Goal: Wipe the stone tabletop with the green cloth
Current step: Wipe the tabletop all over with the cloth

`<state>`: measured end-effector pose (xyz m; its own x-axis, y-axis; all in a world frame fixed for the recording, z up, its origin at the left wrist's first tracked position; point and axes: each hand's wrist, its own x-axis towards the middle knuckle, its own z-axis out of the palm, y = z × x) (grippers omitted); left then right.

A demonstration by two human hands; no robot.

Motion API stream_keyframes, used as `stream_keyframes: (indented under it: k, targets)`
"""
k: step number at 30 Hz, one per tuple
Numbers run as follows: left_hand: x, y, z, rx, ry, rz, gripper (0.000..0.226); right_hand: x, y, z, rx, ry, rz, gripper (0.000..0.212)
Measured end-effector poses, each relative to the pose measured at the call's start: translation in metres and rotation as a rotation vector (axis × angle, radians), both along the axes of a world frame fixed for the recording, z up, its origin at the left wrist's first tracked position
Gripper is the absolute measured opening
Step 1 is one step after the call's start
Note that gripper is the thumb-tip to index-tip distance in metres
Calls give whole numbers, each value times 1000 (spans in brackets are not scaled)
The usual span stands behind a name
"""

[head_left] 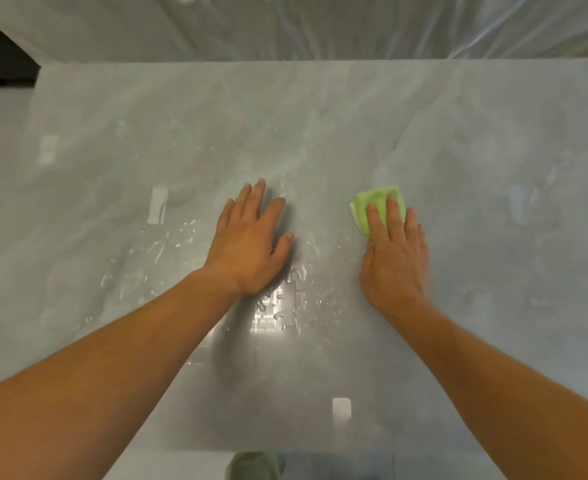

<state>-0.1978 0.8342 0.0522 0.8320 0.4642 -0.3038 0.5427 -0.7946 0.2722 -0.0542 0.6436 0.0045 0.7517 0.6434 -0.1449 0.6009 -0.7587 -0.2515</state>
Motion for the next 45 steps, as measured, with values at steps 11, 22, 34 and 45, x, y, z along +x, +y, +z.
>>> stream_keyframes:
  k: [11,22,34,45]
  targets:
    - [95,133,-28,100,62,-8,69,142,141,-2,8,-12,-148,59]
    - [96,148,-34,87,47,-10,67,178,210,3,-2,-17,80,59]
    - [91,153,-36,45,17,-26,68,165,225,2,38,-8,97,58]
    - [57,123,-24,-24,9,71,71,159,193,-3,49,-46,174,60]
